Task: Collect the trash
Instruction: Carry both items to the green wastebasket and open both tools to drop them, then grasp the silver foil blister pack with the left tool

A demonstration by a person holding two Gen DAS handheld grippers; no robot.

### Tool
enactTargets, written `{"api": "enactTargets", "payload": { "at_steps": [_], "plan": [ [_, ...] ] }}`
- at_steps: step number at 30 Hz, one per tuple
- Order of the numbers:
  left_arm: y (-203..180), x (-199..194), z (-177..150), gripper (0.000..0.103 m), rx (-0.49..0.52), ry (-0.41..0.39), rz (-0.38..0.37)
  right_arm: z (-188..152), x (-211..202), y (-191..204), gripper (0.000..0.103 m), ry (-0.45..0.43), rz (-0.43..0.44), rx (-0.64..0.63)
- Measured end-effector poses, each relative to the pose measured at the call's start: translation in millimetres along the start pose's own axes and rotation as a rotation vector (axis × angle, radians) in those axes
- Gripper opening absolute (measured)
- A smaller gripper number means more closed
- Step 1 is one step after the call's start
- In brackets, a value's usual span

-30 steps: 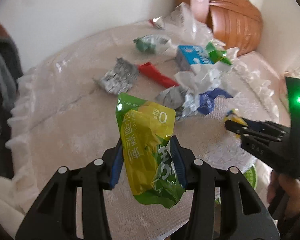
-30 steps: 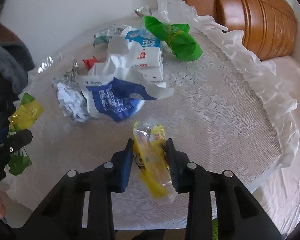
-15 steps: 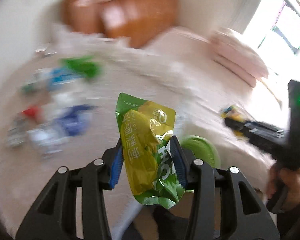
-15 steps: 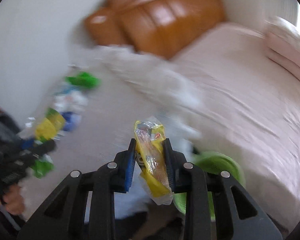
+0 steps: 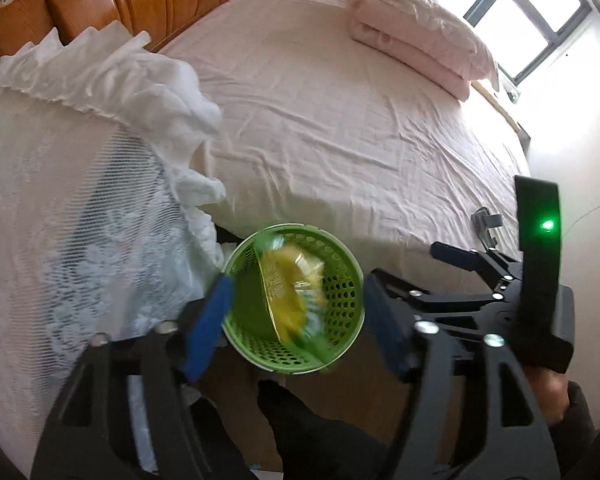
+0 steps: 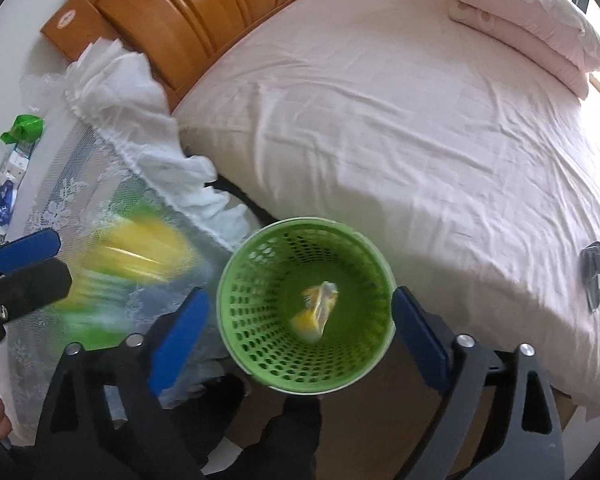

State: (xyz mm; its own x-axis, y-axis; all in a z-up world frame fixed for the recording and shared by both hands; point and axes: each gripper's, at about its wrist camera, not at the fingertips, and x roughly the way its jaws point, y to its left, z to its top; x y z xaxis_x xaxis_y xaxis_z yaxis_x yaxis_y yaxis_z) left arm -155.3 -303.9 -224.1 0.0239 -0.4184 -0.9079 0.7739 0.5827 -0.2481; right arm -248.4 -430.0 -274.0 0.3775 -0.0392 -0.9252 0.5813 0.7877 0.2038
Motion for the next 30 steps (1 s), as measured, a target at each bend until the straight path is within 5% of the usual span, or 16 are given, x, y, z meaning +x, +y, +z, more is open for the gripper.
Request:
{"api": "enactTargets", "payload": {
  "at_steps": [5, 12, 22, 30],
  "plan": [
    [-12, -6, 3, 0.093, 0.001, -0.037, 0.004, 8, -18, -22, 0.097, -0.038, -0.021, 0.026],
    [2, -57, 5, 0.095, -0.032, -0.142, 0.057, 24, -64, 1, 0.098, -0.147, -0.074, -0.075],
    [117, -201, -48, 0.095, -0.262, -0.441, 0.438, 59, -125, 142, 0.101, -0.355, 0.109, -0.33],
    [244, -245, -108, 0.095, -0.529, -0.446, 0.555, 63, -120, 258, 0.101, -0.351, 0.245, -0.452]
  ]
}}
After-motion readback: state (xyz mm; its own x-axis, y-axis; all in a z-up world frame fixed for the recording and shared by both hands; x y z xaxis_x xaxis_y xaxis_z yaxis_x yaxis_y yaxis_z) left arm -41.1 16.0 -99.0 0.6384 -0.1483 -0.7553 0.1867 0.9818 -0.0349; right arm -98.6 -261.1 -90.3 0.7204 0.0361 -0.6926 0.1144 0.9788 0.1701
